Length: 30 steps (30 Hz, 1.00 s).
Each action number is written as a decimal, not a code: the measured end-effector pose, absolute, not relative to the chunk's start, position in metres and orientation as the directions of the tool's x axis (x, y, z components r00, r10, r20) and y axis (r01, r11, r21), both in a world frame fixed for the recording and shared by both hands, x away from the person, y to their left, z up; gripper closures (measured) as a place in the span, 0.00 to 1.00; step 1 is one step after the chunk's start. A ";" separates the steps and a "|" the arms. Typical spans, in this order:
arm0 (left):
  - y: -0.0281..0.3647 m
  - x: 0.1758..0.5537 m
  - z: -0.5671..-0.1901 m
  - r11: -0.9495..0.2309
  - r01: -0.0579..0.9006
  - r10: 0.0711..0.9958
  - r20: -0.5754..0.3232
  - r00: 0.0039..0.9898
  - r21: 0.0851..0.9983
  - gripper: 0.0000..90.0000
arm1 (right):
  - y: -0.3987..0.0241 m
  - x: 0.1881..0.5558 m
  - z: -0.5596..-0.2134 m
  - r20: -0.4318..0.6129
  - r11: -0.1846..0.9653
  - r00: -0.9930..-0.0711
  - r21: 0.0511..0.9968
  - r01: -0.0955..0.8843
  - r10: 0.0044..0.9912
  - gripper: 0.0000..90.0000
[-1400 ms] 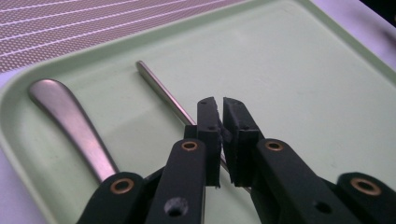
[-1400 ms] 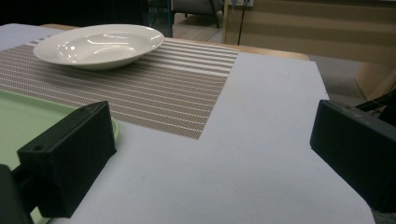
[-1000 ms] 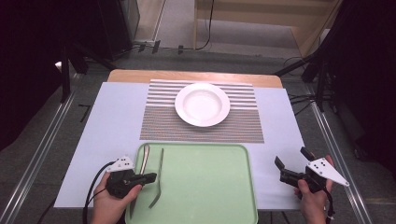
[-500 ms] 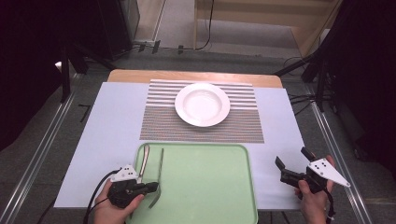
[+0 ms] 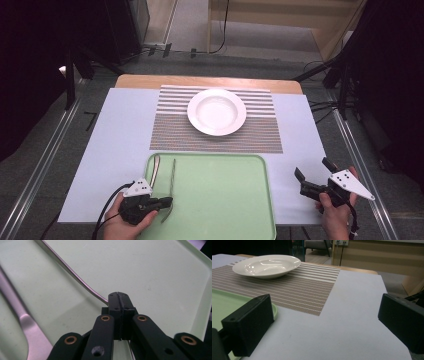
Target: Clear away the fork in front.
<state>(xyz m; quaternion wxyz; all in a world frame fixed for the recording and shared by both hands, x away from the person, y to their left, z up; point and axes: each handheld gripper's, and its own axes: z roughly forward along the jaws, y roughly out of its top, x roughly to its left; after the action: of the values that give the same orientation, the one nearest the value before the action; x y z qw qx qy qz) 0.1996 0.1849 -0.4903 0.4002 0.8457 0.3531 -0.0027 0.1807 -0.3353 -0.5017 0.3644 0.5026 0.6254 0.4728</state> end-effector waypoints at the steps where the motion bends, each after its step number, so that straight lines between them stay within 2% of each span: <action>1: 0.183 0.200 -0.490 -0.432 0.597 0.593 -0.285 0.753 0.676 0.99 | -0.335 0.180 -0.502 0.021 0.047 -0.229 0.957 0.287 0.973 0.00; 10: 0.166 0.200 -0.491 -0.460 0.580 0.574 -0.273 0.772 0.672 0.99 | -0.335 0.181 -0.502 0.022 0.046 -0.230 0.957 0.286 0.973 0.00; 22: 0.138 0.224 -0.491 -0.506 0.573 0.595 -0.220 0.773 0.644 0.99 | -0.337 0.180 -0.502 0.024 0.042 -0.225 0.957 0.287 0.974 0.00; 30: 0.137 0.229 -0.497 -0.532 0.587 0.598 -0.219 0.771 0.611 0.99 | -0.338 0.180 -0.501 0.022 0.043 -0.226 0.959 0.281 0.974 0.00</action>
<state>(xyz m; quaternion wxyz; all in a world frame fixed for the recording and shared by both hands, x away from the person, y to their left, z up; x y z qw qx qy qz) 0.2288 0.1370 -0.4968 0.3458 0.8751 0.3385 0.0085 0.1801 -0.3376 -0.5012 0.3653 0.5037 0.6231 0.4739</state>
